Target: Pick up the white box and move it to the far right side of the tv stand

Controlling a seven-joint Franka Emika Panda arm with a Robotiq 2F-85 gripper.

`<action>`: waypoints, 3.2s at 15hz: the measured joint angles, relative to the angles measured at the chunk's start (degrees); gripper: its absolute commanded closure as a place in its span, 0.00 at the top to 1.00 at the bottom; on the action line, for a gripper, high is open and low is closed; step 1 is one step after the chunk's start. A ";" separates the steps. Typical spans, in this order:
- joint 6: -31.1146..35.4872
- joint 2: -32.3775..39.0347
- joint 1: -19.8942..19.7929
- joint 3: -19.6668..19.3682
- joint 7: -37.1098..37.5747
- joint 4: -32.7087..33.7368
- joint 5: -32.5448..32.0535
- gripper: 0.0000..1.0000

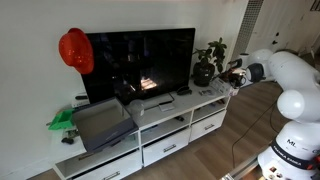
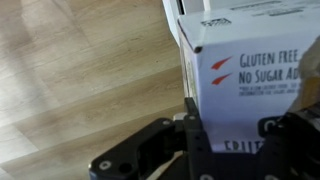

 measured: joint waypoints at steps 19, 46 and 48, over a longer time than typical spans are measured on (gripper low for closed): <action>-1.57 0.93 -0.45 3.47 -4.28 6.06 -1.92 1.00; -4.98 -10.31 0.82 6.27 -42.37 -5.29 -2.17 1.00; -4.47 -13.41 2.06 6.28 -48.15 -9.71 -2.53 1.00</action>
